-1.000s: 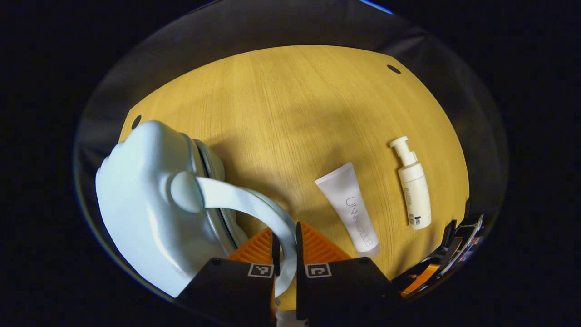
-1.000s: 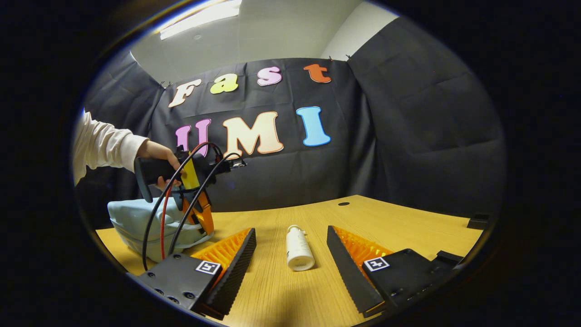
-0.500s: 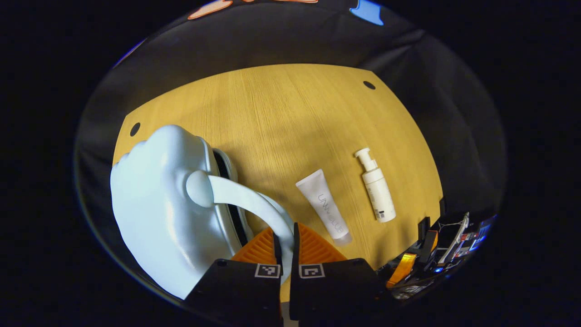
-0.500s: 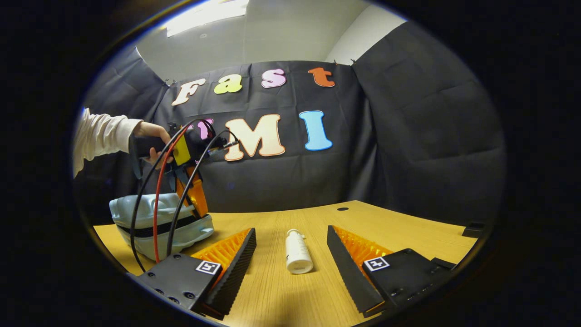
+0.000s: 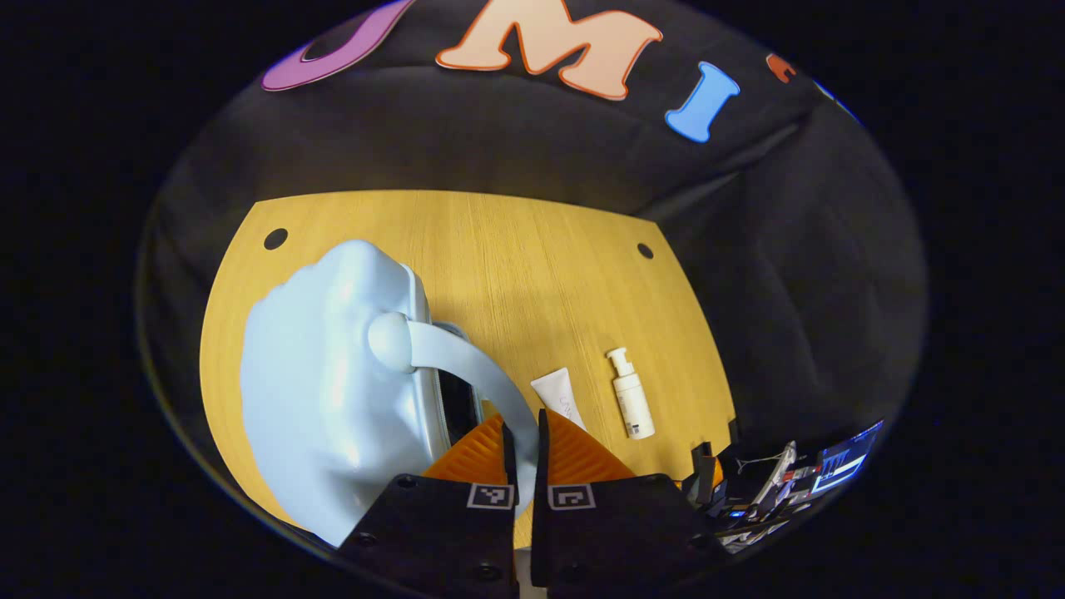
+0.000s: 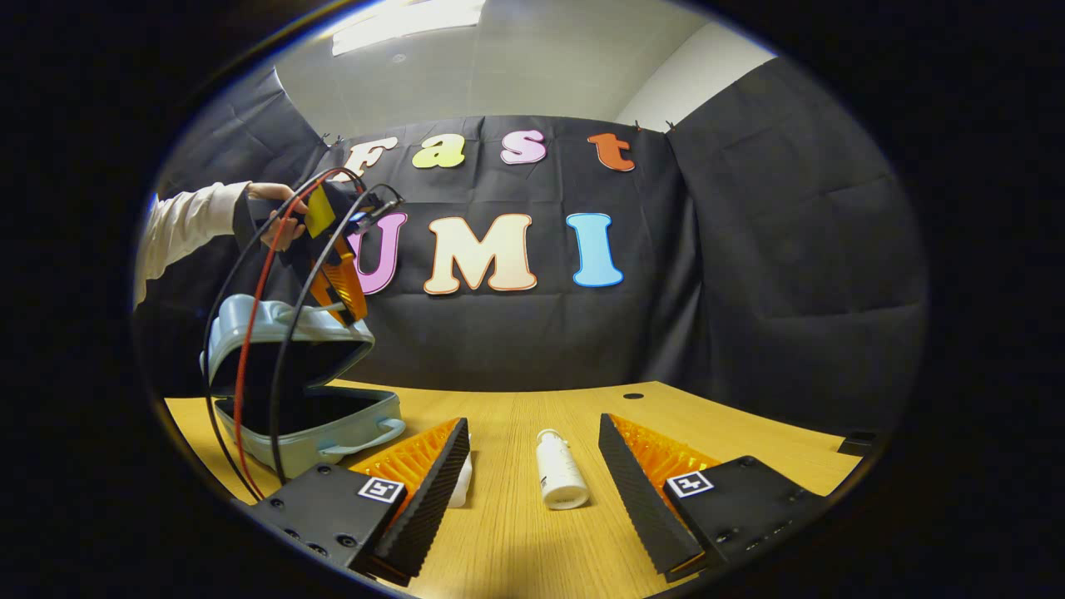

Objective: First open the suitcase, pack the skin care products into it, and then close the suitcase.

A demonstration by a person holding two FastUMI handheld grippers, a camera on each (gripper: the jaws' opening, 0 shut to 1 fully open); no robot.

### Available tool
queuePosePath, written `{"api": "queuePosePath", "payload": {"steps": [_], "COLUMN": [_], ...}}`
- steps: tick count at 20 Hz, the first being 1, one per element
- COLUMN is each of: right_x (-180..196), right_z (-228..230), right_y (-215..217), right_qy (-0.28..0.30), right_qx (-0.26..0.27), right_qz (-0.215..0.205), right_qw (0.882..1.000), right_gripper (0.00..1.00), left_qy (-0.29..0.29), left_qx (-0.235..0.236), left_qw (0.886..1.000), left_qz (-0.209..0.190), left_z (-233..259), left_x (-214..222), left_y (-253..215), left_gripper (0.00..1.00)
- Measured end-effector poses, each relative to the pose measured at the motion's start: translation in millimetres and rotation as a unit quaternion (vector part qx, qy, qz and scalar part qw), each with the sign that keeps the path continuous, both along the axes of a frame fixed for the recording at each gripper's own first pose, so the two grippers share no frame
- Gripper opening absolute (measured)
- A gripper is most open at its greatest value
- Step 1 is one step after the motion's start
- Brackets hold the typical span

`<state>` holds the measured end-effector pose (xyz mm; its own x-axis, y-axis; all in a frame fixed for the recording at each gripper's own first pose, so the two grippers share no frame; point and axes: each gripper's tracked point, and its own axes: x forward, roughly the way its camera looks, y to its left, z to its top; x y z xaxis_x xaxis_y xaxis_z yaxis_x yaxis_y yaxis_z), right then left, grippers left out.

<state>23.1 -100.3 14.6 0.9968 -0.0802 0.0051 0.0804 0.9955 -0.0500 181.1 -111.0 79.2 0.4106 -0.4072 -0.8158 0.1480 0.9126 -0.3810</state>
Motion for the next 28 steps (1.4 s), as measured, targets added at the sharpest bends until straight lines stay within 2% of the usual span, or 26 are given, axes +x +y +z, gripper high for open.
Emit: {"api": "queuePosePath", "payload": {"steps": [4, 9, 14, 17, 19, 22, 25, 28], "right_x": [-1, 4, 8, 7, 6, 5, 8, 10], "right_z": [10, 21, 28, 32, 44, 52, 47, 48], "right_y": [4, 14, 24, 31, 35, 50, 63, 74], "right_qy": [-0.012, -0.021, -0.025, -0.020, -0.028, -0.045, -0.039, -0.036], "right_qx": [0.003, -0.011, -0.023, -0.031, -0.043, -0.050, -0.018, -0.008], "right_qz": [-0.002, -0.004, -0.011, -0.020, -0.031, -0.033, -0.027, -0.025], "right_qw": [1.000, 1.000, 0.999, 0.999, 0.998, 0.997, 0.999, 0.999], "right_gripper": [0.98, 0.98, 0.98, 0.98, 0.98, 0.98, 0.99, 1.00], "left_qy": [-0.046, -0.084, -0.104, -0.126, -0.139, -0.158, -0.177, -0.163], "left_qx": [-0.026, -0.027, -0.051, -0.103, -0.125, -0.134, -0.155, -0.169], "left_qw": [0.998, 0.993, 0.991, 0.985, 0.980, 0.974, 0.966, 0.962], "left_qz": [0.039, 0.074, 0.069, 0.065, 0.072, 0.089, 0.107, 0.140], "left_z": [39, 73, 84, 94, 90, 72, 50, 10], "left_x": [4, 3, -1, -1, 0, -1, -6, -18], "left_y": [49, 114, 168, 199, 226, 280, 331, 381], "left_gripper": [0.01, 0.01, 0.00, 0.01, 0.01, 0.00, 0.00, 0.00]}}
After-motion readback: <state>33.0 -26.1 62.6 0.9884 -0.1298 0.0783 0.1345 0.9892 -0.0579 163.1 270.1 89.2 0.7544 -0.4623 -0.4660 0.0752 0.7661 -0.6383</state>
